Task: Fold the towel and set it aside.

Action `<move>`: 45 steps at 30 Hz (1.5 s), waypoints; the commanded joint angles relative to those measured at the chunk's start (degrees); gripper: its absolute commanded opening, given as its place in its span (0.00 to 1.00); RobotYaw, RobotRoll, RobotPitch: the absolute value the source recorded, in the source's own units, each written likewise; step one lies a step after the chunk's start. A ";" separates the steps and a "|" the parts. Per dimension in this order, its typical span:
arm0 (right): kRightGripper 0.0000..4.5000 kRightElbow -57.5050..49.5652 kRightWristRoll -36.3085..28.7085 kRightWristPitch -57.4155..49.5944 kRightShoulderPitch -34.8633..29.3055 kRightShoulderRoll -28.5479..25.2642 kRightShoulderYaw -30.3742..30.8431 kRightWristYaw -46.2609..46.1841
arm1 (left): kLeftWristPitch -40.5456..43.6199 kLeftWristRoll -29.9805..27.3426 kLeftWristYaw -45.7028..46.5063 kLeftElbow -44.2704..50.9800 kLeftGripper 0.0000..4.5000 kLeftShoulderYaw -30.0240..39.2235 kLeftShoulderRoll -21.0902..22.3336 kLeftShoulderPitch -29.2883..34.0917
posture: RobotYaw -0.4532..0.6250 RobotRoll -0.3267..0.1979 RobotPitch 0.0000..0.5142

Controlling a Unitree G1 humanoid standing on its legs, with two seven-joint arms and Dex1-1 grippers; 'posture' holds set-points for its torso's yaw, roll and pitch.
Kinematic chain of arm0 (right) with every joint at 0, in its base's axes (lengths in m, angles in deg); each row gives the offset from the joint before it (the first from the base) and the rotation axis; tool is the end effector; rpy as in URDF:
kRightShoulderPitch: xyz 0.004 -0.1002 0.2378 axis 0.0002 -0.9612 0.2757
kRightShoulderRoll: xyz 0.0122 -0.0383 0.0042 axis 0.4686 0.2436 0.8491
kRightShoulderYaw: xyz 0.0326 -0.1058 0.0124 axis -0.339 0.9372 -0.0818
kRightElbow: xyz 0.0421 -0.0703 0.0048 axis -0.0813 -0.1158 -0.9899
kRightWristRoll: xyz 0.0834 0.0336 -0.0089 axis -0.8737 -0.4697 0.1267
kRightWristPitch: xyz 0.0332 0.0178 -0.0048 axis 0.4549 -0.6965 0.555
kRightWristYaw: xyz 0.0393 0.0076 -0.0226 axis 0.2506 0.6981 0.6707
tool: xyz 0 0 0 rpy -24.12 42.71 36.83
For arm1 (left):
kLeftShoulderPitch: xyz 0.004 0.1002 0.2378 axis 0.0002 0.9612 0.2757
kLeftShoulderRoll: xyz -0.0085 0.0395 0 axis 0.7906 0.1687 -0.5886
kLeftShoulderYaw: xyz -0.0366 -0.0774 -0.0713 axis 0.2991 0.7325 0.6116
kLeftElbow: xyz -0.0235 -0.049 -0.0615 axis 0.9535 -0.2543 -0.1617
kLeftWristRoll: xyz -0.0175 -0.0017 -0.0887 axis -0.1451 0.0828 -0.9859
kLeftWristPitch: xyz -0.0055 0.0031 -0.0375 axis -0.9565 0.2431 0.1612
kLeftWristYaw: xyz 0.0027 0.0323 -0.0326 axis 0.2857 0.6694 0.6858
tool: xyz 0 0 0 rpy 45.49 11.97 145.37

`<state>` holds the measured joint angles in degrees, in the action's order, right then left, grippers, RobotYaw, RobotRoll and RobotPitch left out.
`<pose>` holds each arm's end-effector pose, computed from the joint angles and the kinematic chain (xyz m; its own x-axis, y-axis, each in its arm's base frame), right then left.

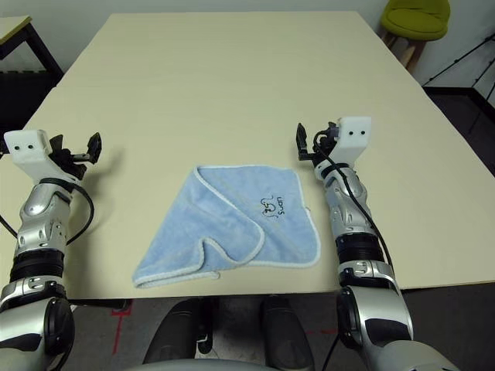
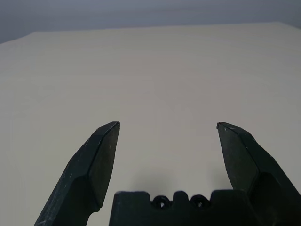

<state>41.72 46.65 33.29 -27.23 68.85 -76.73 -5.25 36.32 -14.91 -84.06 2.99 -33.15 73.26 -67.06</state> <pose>0.3053 -0.2142 0.1017 0.9659 0.1838 0.1825 -0.1916 0.9811 0.0262 0.2714 0.3062 0.1141 0.9855 -0.0054 0.1696 -0.0050 0.9981 0.0609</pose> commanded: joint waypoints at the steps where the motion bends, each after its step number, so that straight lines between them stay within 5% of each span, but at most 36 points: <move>1: 1.00 3.42 -2.02 -1.23 0.87 -3.22 -0.72 6.52 | 5.90 -3.64 -13.33 -0.52 0.99 -3.07 2.55 -1.65 | 0.45 0.62 0.32; 7: 1.00 3.64 -2.33 -2.00 1.81 -5.70 0.13 12.21 | 15.73 -7.96 -40.00 3.11 0.99 -10.77 8.36 -3.08 | 0.42 0.62 0.33; 17: 1.00 1.64 -1.00 -3.92 3.86 -7.96 2.40 17.08 | 7.07 -3.68 -61.05 -1.61 0.99 -18.88 12.20 -8.45 | 0.40 0.62 0.34; 23: 1.00 3.51 0.47 -5.87 7.31 -11.91 4.78 22.22 | -0.90 -1.81 -63.55 -7.25 0.99 -19.14 10.94 -11.12 | 0.39 0.62 0.34; 33: 1.00 3.37 2.14 -29.72 13.39 -21.13 14.75 44.10 | -3.84 -2.25 -62.47 -7.56 0.99 -18.15 10.26 -10.28 | 0.40 0.62 0.35; 45: 1.00 -2.30 10.24 -28.80 12.28 -22.70 21.97 44.54 | 1.62 -3.96 -60.30 3.77 0.99 -17.54 10.75 -2.67 | 0.41 0.62 0.35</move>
<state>40.79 55.98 3.98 -13.86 45.96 -56.10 39.84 37.33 -18.60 -143.99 4.99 -50.39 83.46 -70.65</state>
